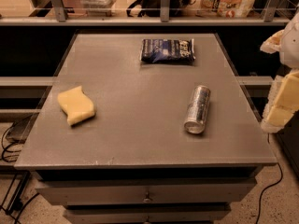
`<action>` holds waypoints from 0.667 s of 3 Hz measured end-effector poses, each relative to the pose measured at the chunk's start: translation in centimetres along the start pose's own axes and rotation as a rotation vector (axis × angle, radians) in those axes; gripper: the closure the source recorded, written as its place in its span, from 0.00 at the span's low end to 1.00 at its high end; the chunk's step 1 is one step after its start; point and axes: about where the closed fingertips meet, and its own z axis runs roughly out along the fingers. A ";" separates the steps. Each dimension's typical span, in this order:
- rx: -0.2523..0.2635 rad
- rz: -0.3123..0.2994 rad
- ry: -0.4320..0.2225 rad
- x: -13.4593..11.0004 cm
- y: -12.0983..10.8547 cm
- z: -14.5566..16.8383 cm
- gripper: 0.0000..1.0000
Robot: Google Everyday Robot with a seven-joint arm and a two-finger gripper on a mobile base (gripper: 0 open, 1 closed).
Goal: Move redbull can near sponge
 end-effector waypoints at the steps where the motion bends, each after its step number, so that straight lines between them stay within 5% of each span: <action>1: 0.000 0.000 0.000 0.0 0.0 0.0 0.00; 2: -0.016 -0.017 -0.040 -0.8 0.0 0.4 0.00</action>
Offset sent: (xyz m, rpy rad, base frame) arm 0.0070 0.0183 -0.0094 0.0852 0.0292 0.0705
